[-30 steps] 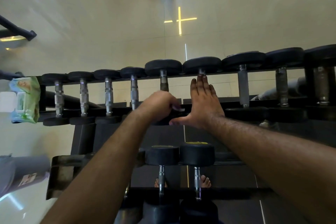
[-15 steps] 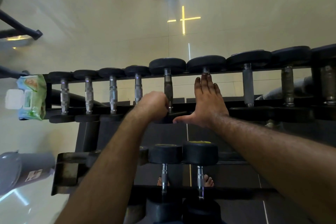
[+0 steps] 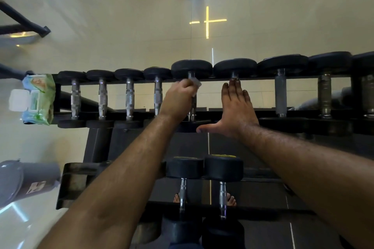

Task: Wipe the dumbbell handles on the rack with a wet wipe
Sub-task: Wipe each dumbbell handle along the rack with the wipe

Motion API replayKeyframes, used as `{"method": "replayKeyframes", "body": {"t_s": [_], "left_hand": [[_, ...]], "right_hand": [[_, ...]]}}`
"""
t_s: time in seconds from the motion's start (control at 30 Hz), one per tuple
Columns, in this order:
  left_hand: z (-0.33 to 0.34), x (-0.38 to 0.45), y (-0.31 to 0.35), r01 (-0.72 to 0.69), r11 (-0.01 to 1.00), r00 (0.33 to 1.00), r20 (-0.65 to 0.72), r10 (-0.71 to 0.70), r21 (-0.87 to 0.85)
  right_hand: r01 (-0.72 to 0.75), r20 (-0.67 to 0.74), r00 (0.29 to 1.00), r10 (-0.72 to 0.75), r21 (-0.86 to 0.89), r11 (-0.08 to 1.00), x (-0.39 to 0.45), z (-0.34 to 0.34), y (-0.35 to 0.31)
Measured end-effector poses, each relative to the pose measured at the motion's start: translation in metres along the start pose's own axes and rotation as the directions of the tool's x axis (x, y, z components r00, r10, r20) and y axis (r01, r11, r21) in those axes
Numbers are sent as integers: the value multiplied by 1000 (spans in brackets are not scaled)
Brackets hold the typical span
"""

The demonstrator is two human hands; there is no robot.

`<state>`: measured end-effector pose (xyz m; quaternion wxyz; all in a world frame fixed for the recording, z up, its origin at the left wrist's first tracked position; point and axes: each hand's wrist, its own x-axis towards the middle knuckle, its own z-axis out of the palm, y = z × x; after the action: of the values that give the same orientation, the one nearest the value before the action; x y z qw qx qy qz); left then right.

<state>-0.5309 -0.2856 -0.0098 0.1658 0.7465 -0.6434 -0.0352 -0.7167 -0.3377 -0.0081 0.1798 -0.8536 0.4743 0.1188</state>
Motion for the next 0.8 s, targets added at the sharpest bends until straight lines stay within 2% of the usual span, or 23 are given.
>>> {"method": "replayKeyframes", "body": {"t_s": [0.07, 0.1, 0.17, 0.23, 0.3, 0.33, 0.4, 0.43, 0.5, 0.53, 0.6, 0.7, 0.8], "left_hand": [[-4, -10, -6, 80, 990, 993, 97, -69, -115], [-8, -15, -10, 116, 979, 977, 198, -82, -167], [-18, -23, -15, 174, 959, 903, 424, -66, -222], [-24, -28, -19, 259, 926, 851, 518, -85, -274], [-30, -28, -20, 382, 841, 835, 533, -136, -383], [-32, -28, -21, 442, 767, 844, 505, -180, -464], [-36, -31, -25, 525, 614, 851, 385, -358, -589], [-38, -34, -29, 565, 524, 816, 335, -472, -637], [-40, -40, -40, 607, 255, 680, 326, -657, -752], [-43, -42, -46, 583, 111, 615, 349, -707, -805], [-52, -46, -57, 494, -79, 535, 374, -757, -866], [-62, -53, -73, 409, -228, 477, 420, -772, -884], [-68, -61, -91, 366, -319, 480, 471, -740, -874]], "right_hand": [[1, -9, 1000, -1, 1, 1000, 0, 2, 1], [2, -16, 1000, -2, 3, 1000, 0, 2, 1], [5, -24, 1000, -5, 11, 1000, 1, 2, 2], [4, -6, 1000, -4, 4, 1000, 2, 3, 3], [-10, 3, 1000, 10, -33, 999, 4, 6, 3], [-11, 6, 1000, 11, -56, 998, 4, 6, 3], [34, -4, 999, -35, -118, 992, -2, 6, -1], [93, -15, 995, -97, -150, 984, -6, 7, -6], [266, 3, 963, -270, -180, 947, -14, 6, -28], [346, 21, 937, -348, -180, 921, -15, 7, -44], [421, 57, 906, -420, -232, 877, -10, 13, -79], [314, 110, 949, -294, -383, 869, 1, 19, -120], [188, 158, 980, -123, -513, 838, 6, 24, -147]]}}
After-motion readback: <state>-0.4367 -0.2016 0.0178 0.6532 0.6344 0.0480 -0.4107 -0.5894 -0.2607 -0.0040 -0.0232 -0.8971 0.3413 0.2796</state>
